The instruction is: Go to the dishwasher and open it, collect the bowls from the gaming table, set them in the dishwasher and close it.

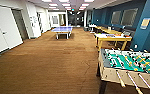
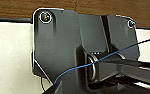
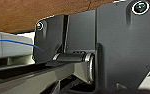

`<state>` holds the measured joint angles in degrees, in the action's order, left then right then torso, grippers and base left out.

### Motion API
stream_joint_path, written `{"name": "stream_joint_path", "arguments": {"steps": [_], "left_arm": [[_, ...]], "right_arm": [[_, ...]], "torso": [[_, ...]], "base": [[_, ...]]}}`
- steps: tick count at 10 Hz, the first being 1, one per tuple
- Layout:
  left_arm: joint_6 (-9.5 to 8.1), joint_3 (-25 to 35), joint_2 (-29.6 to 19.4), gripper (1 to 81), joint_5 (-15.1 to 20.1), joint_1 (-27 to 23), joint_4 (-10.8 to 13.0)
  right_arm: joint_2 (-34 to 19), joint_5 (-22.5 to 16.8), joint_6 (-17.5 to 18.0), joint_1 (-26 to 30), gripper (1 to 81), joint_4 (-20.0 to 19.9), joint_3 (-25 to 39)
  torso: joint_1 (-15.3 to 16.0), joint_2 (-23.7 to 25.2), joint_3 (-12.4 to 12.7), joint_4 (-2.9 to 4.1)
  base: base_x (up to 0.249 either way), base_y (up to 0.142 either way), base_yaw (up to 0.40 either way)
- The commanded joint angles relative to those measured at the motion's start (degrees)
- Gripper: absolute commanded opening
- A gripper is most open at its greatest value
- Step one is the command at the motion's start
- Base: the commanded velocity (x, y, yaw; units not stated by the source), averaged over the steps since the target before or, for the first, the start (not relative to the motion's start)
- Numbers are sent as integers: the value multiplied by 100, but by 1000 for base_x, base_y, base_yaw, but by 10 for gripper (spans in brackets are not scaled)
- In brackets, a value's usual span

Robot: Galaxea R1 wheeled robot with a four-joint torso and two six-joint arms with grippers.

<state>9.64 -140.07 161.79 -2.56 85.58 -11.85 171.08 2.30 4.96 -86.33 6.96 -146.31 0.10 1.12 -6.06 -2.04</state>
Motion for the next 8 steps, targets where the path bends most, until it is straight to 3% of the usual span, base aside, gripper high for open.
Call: {"name": "stream_joint_path", "arguments": {"steps": [1, 8], "left_arm": [[29, 15, -68, 811, 361, -221, -54], [29, 15, -85, 811, 361, -221, -54]], "right_arm": [[16, -301, -13, 234, 811, 69, 42], [16, -301, -13, 234, 811, 69, 42]], "torso": [[0, 0, 0, 0], [-10, 5, 2, 0]], "base": [[100, 0, 0], [100, 0, 0]]}}
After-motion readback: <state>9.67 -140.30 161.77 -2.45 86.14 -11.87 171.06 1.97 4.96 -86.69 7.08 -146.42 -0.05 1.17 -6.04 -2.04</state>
